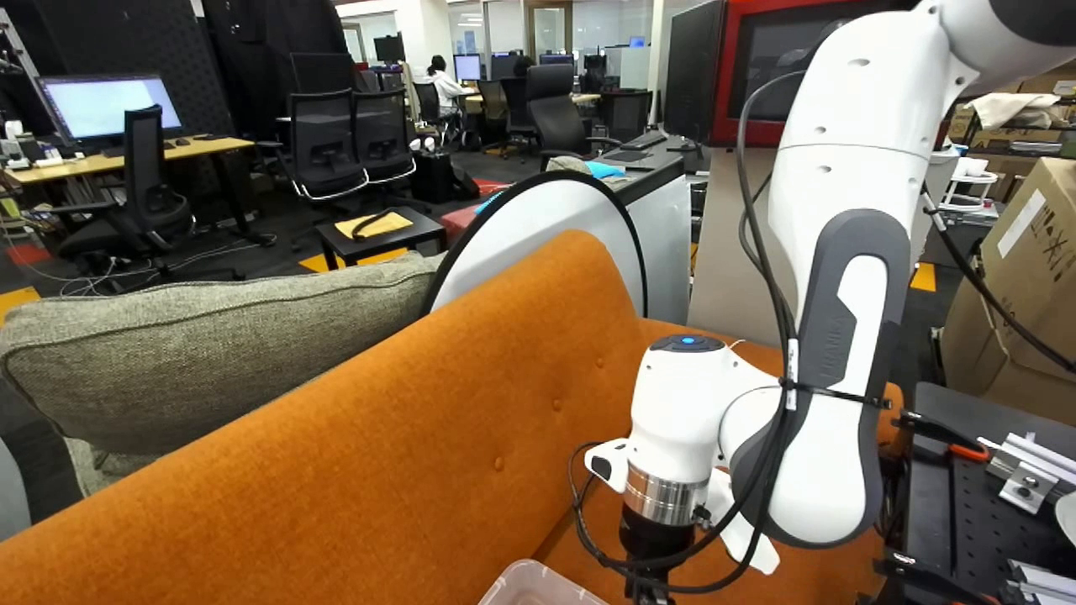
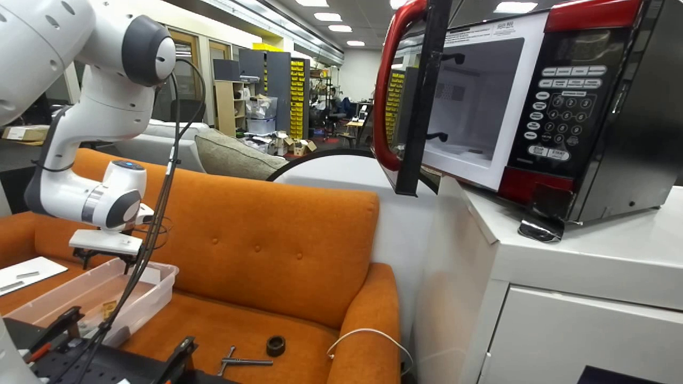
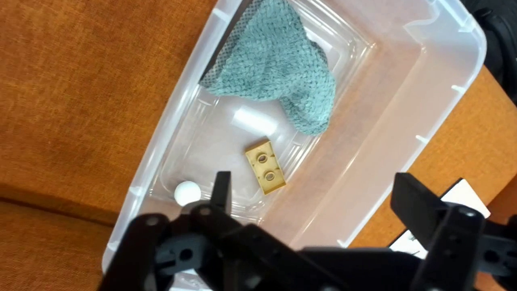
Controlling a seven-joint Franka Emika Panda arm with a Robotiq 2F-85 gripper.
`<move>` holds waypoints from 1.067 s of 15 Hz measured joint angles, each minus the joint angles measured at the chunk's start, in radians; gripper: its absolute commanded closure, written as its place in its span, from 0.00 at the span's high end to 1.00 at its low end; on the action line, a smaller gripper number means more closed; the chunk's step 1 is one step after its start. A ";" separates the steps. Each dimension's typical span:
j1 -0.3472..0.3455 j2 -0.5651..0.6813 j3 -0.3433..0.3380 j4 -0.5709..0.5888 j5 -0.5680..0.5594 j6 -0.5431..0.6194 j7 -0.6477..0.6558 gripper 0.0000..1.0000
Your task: Pick the objects on the sofa and put them in the storage box
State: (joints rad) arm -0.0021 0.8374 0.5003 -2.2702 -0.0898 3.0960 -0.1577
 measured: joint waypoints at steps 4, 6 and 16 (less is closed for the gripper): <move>-0.006 -0.070 -0.099 -0.031 0.004 0.011 0.014 1.00; 0.010 -0.110 -0.184 -0.055 0.007 0.024 0.036 1.00; 0.274 -0.162 -0.577 -0.135 0.178 0.101 0.303 1.00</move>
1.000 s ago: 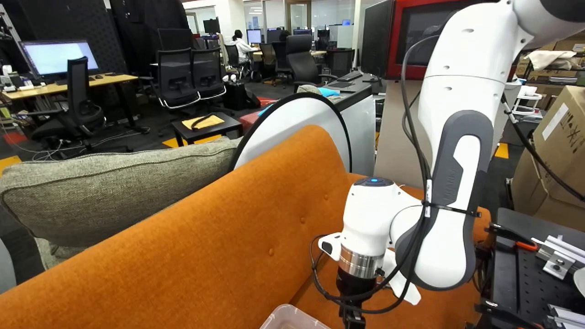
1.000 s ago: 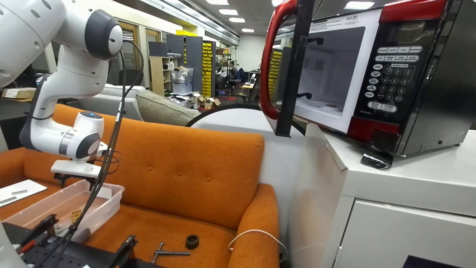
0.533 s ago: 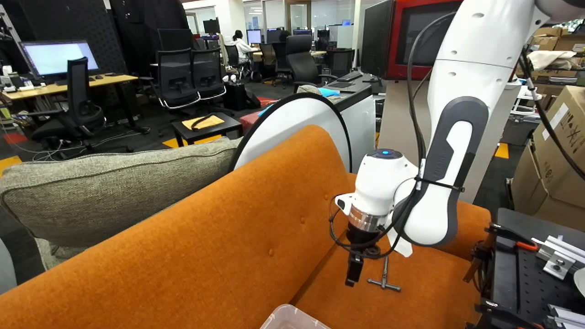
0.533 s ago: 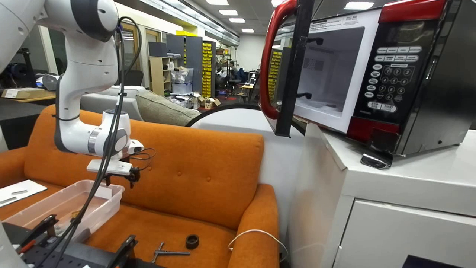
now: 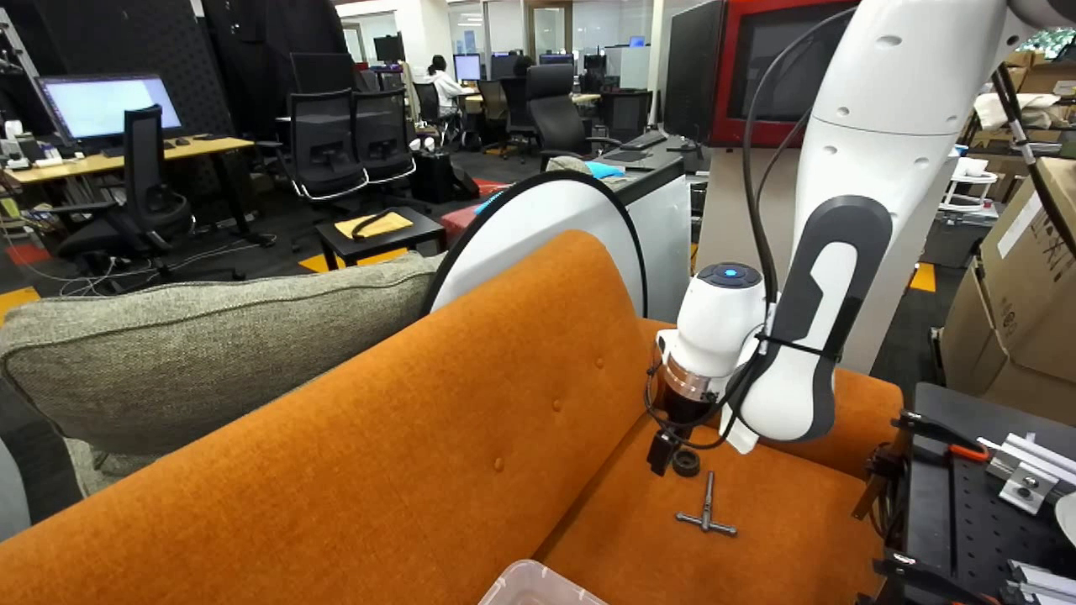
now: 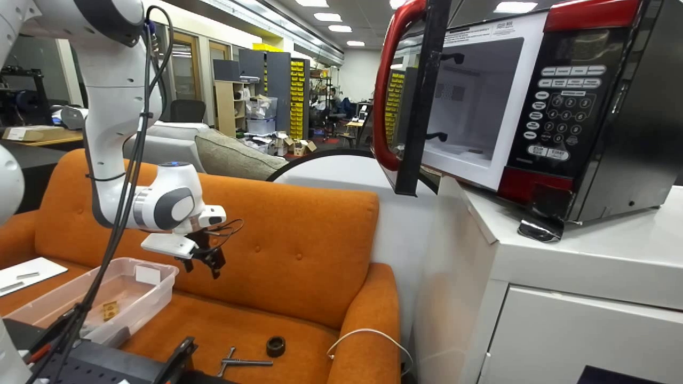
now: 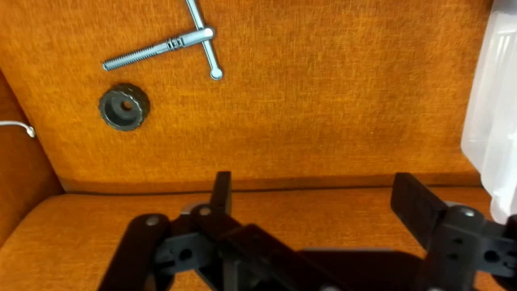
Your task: Pick the objects on the sofa and put them in the storage box
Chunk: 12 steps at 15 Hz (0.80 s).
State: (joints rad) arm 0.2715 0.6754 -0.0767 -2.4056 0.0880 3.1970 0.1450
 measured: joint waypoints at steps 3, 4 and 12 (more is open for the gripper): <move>0.003 0.011 -0.003 -0.004 0.019 0.008 0.038 1.00; 0.003 0.011 -0.003 -0.004 0.019 0.010 0.041 1.00; -0.034 0.012 -0.004 0.021 0.019 0.005 0.033 1.00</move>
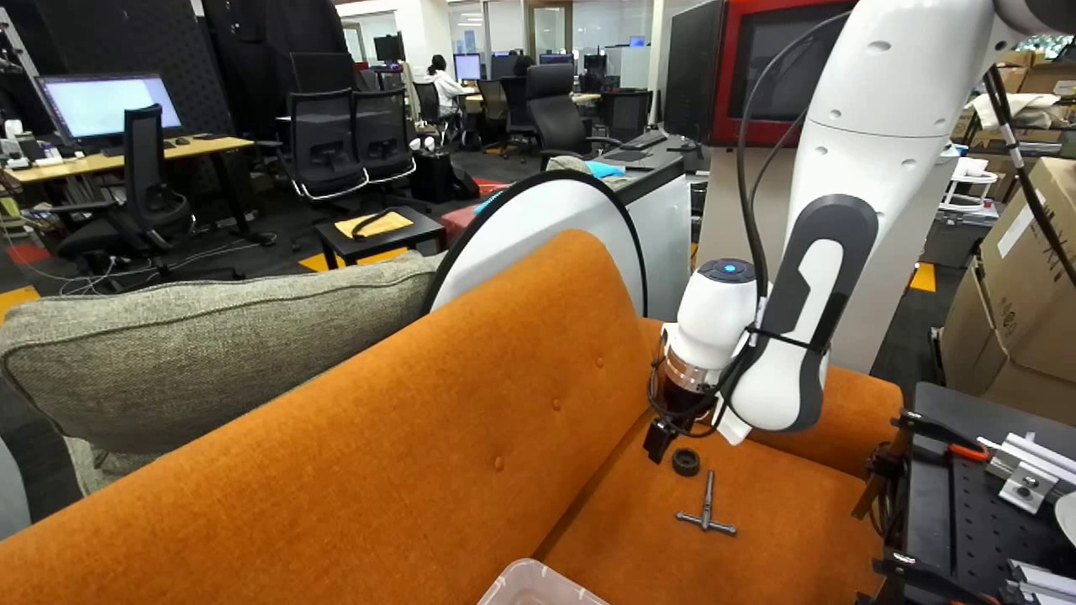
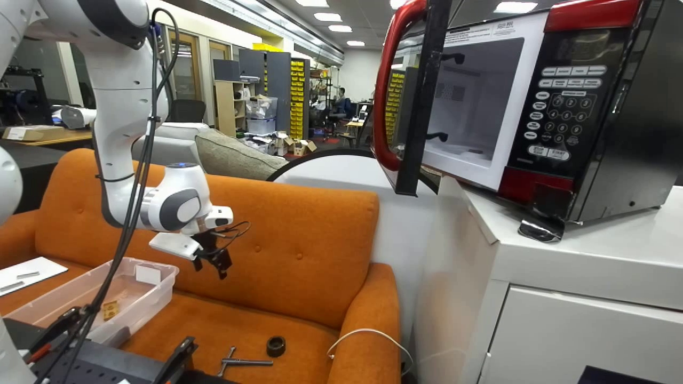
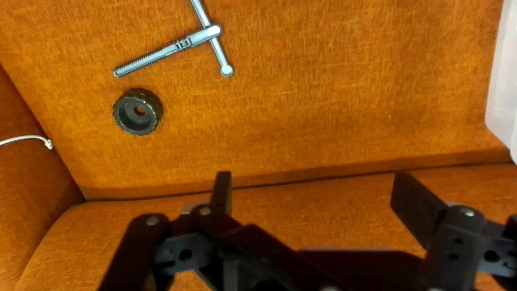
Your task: Pick the objects on the sofa and put them in the storage box
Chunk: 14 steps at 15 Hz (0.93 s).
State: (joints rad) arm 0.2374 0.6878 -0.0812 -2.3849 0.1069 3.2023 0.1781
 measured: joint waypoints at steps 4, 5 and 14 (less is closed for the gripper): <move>-0.150 0.025 0.011 0.088 -0.027 -0.063 -0.087 1.00; -0.177 0.042 0.009 0.114 -0.031 -0.077 -0.101 1.00; -0.327 0.249 0.051 0.335 -0.011 -0.119 -0.077 1.00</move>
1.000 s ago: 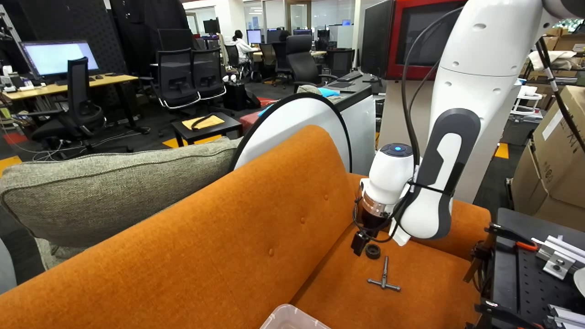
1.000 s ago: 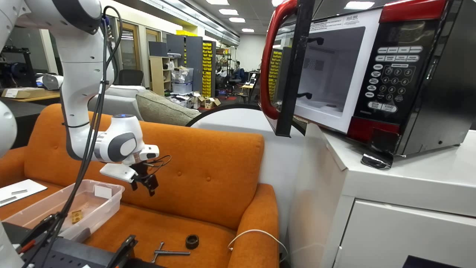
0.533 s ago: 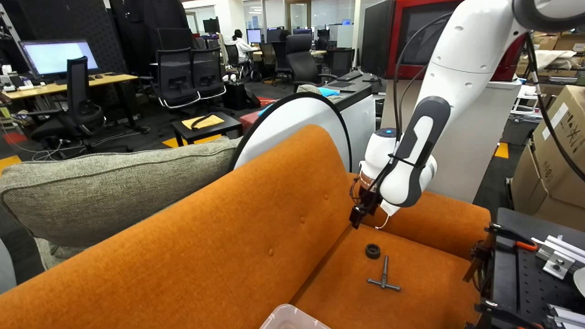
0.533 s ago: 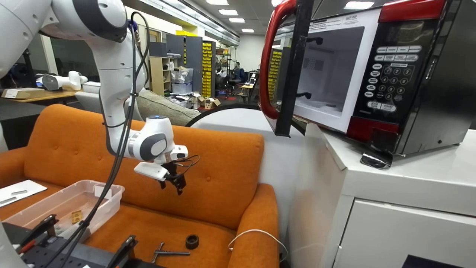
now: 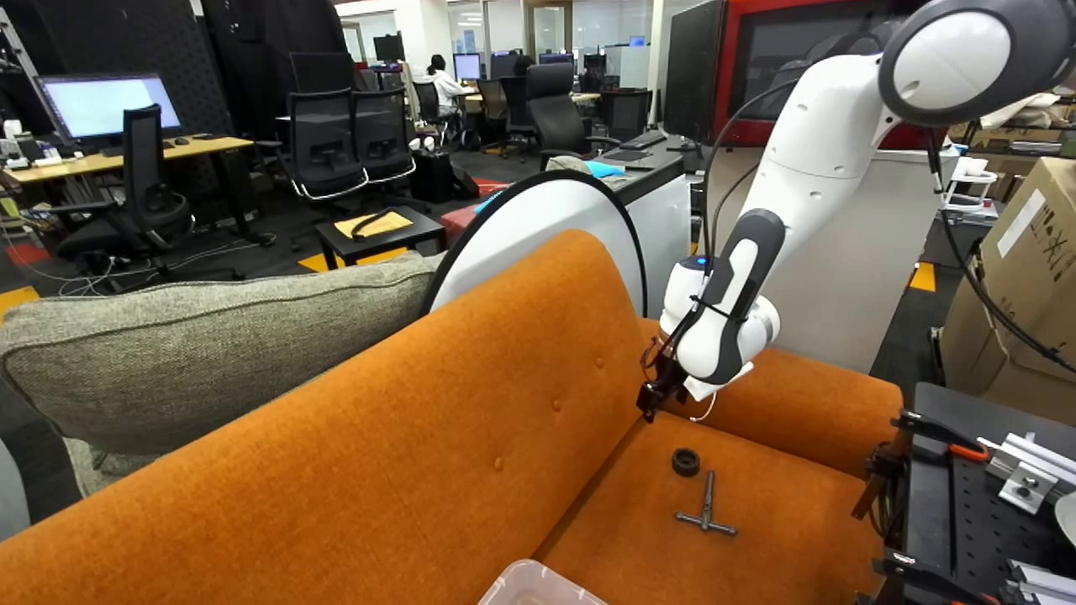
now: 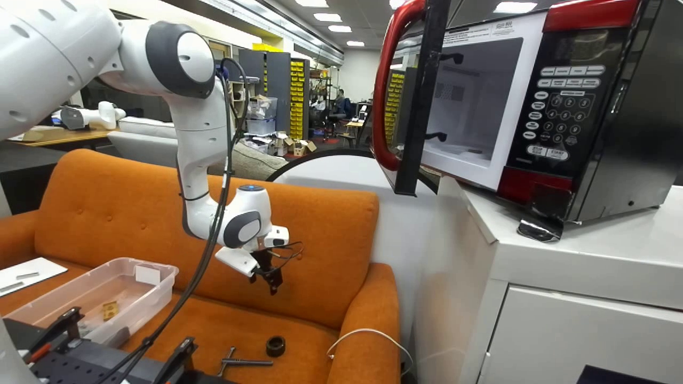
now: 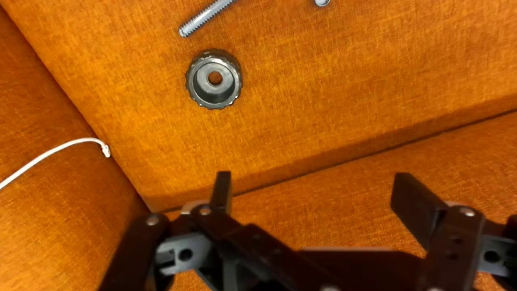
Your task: Pick the objects on the sofa and put them in the storage box
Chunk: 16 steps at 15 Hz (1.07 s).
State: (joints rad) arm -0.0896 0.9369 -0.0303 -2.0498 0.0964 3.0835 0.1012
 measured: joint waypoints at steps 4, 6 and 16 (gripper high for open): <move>-0.016 0.115 -0.004 0.105 0.026 -0.009 0.040 1.00; -0.025 0.161 -0.005 0.149 0.038 -0.026 0.052 1.00; -0.027 0.230 -0.006 0.220 0.049 -0.058 0.075 1.00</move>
State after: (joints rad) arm -0.1166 1.1669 -0.0359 -1.8299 0.1453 3.0258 0.1760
